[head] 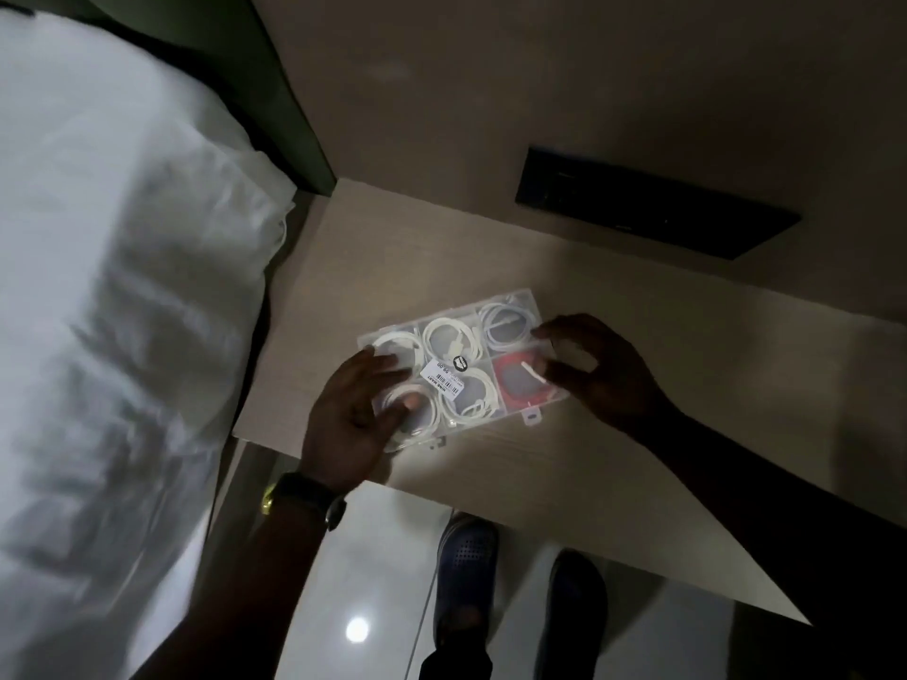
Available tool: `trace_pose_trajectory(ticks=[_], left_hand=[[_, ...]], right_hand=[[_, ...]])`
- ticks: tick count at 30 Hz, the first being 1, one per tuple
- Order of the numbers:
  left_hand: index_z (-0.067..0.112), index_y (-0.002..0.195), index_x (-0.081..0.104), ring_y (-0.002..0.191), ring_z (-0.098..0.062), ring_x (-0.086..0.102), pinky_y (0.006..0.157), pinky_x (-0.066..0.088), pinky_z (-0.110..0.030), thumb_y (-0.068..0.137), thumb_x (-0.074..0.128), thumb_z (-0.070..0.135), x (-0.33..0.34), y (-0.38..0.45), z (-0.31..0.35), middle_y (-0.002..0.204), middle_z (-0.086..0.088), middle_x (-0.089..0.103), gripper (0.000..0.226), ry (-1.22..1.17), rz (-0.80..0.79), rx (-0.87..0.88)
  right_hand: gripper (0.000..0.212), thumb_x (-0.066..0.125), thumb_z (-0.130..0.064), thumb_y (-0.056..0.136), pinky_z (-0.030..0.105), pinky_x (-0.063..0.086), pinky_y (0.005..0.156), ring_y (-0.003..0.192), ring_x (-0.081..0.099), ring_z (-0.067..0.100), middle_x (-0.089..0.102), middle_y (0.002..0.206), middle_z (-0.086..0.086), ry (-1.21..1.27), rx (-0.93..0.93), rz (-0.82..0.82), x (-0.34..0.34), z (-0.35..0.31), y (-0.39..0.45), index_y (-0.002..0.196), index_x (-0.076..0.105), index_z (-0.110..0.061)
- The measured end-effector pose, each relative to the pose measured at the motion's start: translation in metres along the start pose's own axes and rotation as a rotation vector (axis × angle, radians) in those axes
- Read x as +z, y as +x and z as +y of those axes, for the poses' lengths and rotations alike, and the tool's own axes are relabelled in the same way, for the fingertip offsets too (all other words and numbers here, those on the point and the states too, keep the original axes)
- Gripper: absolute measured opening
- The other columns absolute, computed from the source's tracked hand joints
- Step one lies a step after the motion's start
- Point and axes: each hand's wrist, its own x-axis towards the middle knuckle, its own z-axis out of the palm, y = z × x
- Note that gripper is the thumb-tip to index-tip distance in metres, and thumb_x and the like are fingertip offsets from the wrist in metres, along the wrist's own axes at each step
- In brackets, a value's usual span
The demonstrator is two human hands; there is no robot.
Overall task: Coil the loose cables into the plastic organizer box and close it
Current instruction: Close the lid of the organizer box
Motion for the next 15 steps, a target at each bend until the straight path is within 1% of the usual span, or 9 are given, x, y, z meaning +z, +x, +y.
trace_pose_trajectory(ticks=[1, 3, 5, 6, 9, 12, 13, 15], left_hand=[[0.015, 0.114, 0.072, 0.137, -0.021, 0.045, 0.113, 0.038, -0.04, 0.078, 0.073, 0.044, 0.008, -0.008, -0.007, 0.135, -0.005, 0.06, 0.046, 0.087, -0.038, 0.078], [0.013, 0.121, 0.068, 0.143, -0.03, 0.034, 0.114, 0.034, -0.045, 0.07, 0.083, 0.047, 0.021, -0.016, -0.017, 0.144, -0.013, 0.05, 0.063, 0.146, -0.04, 0.152], [0.013, 0.125, 0.065, 0.145, -0.034, 0.029, 0.114, 0.034, -0.052, 0.067, 0.087, 0.046, 0.03, -0.017, -0.023, 0.147, -0.016, 0.044, 0.071, 0.176, -0.01, 0.189], [0.014, 0.127, 0.063, 0.145, -0.035, 0.028, 0.113, 0.034, -0.054, 0.067, 0.087, 0.046, 0.032, -0.016, -0.026, 0.149, -0.015, 0.042, 0.072, 0.185, -0.002, 0.206], [0.016, 0.131, 0.061, 0.147, -0.037, 0.023, 0.112, 0.033, -0.056, 0.07, 0.085, 0.048, 0.033, -0.016, -0.033, 0.151, -0.014, 0.039, 0.073, 0.225, -0.005, 0.241], [0.013, 0.133, 0.058, 0.148, -0.04, 0.021, 0.115, 0.032, -0.054, 0.074, 0.082, 0.047, 0.036, -0.017, -0.039, 0.15, -0.017, 0.041, 0.072, 0.311, 0.011, 0.306], [0.012, 0.134, 0.057, 0.147, -0.042, 0.021, 0.115, 0.032, -0.055, 0.076, 0.081, 0.046, 0.038, -0.017, -0.042, 0.15, -0.018, 0.04, 0.072, 0.332, 0.017, 0.334], [0.009, 0.136, 0.053, 0.146, -0.047, 0.02, 0.115, 0.03, -0.057, 0.08, 0.078, 0.045, 0.042, -0.018, -0.048, 0.151, -0.022, 0.038, 0.071, 0.383, 0.026, 0.389]], right_hand=[[0.046, 0.076, -0.041, 0.08, 0.031, 0.043, 0.105, 0.13, 0.048, 0.01, 0.054, 0.136, -0.013, -0.156, -0.08, -0.03, 0.004, 0.011, -0.005, 0.123, 0.065, -0.03], [0.062, 0.078, -0.047, 0.075, 0.028, 0.04, 0.106, 0.138, 0.038, 0.01, 0.04, 0.15, -0.01, -0.305, -0.173, -0.079, 0.009, 0.029, -0.013, 0.132, 0.059, -0.033], [0.069, 0.074, -0.054, 0.076, 0.023, 0.034, 0.107, 0.141, 0.032, 0.009, 0.028, 0.159, -0.008, -0.388, -0.233, -0.097, 0.013, 0.042, -0.017, 0.139, 0.052, -0.036], [0.07, 0.071, -0.055, 0.079, 0.024, 0.032, 0.108, 0.143, 0.029, 0.009, 0.025, 0.161, -0.007, -0.419, -0.26, -0.09, 0.015, 0.046, -0.018, 0.142, 0.049, -0.036], [0.069, 0.069, -0.049, 0.083, 0.03, 0.032, 0.112, 0.148, 0.025, 0.016, 0.026, 0.161, -0.001, -0.477, -0.336, -0.028, 0.021, 0.054, -0.016, 0.145, 0.046, -0.031], [0.068, 0.074, -0.043, 0.082, 0.035, 0.035, 0.111, 0.147, 0.026, 0.023, 0.031, 0.159, 0.007, -0.526, -0.394, 0.009, 0.027, 0.06, -0.014, 0.143, 0.049, -0.024], [0.067, 0.072, -0.043, 0.083, 0.037, 0.034, 0.112, 0.147, 0.027, 0.026, 0.033, 0.158, 0.01, -0.549, -0.413, 0.013, 0.029, 0.062, -0.013, 0.143, 0.05, -0.022], [0.063, 0.063, -0.047, 0.088, 0.036, 0.027, 0.114, 0.146, 0.027, 0.028, 0.036, 0.156, 0.014, -0.617, -0.447, 0.027, 0.031, 0.065, -0.012, 0.143, 0.049, -0.019]])
